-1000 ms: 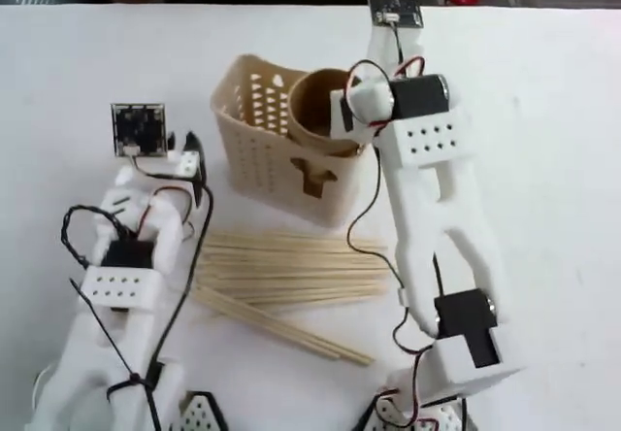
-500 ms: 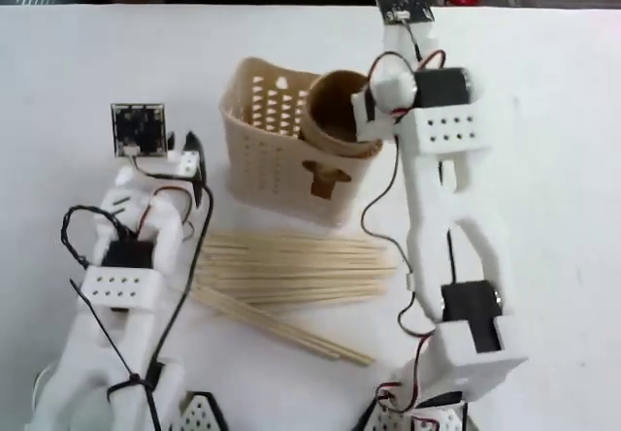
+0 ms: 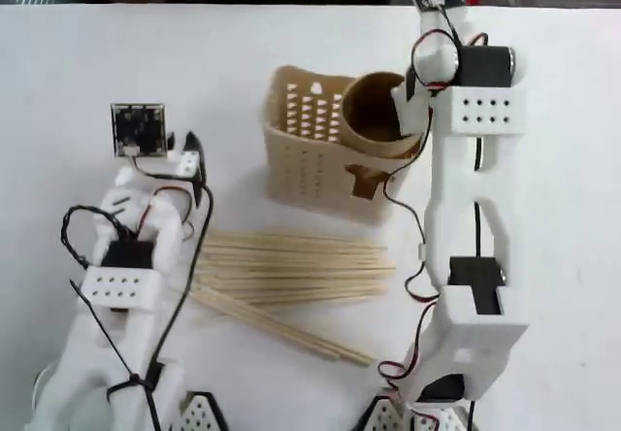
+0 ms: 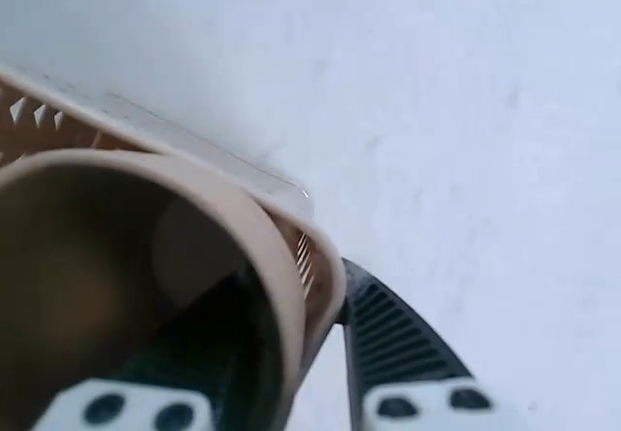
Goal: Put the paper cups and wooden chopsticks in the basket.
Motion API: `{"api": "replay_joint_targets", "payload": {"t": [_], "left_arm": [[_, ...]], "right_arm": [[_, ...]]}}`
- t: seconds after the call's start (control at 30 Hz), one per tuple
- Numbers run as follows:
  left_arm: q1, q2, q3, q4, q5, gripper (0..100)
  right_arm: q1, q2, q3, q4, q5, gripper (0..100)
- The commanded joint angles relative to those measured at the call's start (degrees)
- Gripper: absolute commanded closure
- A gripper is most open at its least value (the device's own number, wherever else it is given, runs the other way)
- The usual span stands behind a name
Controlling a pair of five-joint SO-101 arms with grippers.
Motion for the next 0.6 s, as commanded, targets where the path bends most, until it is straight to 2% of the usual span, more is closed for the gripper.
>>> {"api": "replay_joint_targets", "payload": {"t": [0.0, 0.13, 0.3, 0.4, 0.57], "left_arm": [[0.6, -1.4, -0.4, -1.8, -0.7, 90], [0.7, -1.4, -0.4, -1.8, -0.7, 90], [0.7, -1.4, -0.4, -1.8, -0.7, 90], [0.7, -1.4, -0.4, -1.8, -0.7, 90], [0.7, -1.4, -0.4, -1.8, -0.7, 90]], "right_arm": [[-1.9, -0.7, -2.5, 0.4, 3.0, 98.3], [-1.7, 1.3, -1.0, 0.3, 3.3, 94.7], [-2.2, 3.6, 0.2, 0.3, 3.3, 75.2], [-1.9, 2.3, 0.0, 0.3, 3.2, 67.4], [-2.3, -5.7, 0.5, 0.4, 2.3, 69.1]]}}
